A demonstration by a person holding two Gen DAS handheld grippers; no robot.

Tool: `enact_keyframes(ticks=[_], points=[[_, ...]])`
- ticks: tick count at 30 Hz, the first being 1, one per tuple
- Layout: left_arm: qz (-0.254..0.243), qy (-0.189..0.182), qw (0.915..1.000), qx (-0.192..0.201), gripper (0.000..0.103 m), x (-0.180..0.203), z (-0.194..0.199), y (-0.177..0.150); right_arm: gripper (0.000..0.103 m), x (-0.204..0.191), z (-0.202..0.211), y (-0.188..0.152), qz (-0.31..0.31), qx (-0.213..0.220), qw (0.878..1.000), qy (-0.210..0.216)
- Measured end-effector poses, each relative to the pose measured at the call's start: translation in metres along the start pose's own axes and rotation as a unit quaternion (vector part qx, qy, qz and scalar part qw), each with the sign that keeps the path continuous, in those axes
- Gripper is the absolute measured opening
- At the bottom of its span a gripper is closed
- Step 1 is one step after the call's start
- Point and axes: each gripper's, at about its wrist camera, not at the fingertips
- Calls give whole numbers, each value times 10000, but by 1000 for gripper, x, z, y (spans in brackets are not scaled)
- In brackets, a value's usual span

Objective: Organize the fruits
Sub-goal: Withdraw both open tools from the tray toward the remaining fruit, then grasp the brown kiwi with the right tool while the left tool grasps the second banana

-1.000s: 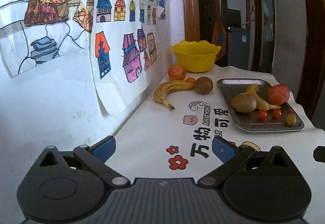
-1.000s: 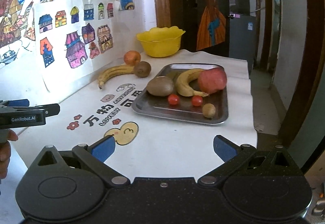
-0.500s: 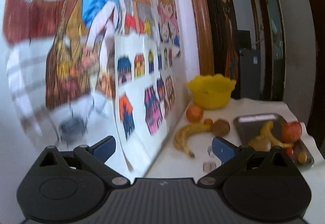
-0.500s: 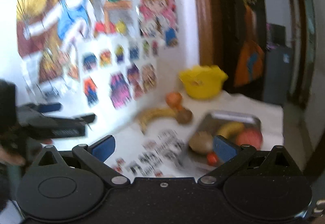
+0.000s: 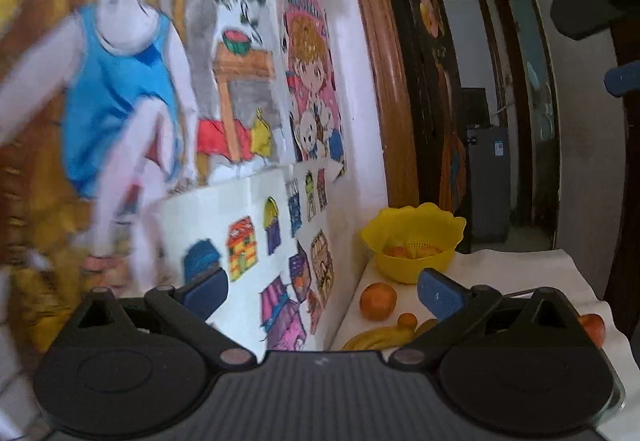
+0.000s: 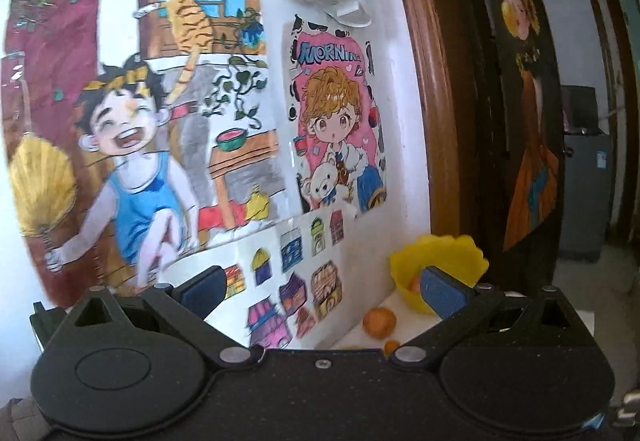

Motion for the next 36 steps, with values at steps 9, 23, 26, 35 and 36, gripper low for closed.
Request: enact_keyframes(ticks=[9,23,26,35,36], points=[[-192,-264,9979,-560,102,18,-92,-52,102,78,-101,-69,56,-352,9984,440],[-690,-109,9879,-1388,102,26,-194,-123,102,118,-245,-166,-634,-1655,9810,792],[-839,-160,9861,-1424,102,28,-203,-126,102,113,-269,-175,-374,-1854,9774,945],[-1193,-98,9788,-1664,102,41,-230,-138,102,100,-306,-192,166,-2243,9700,928],[-1154,-122,9792,-1667,102,40,-231,-138,102,99,-308,-192,197,-2294,9689,904]])
Point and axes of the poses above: each gripper's, at about its wrist camera, not at the fingertips, and z roughly against the way its jaws point, x to its right, y to its top, and after that the axes turned 7 degrees about z, right-handed
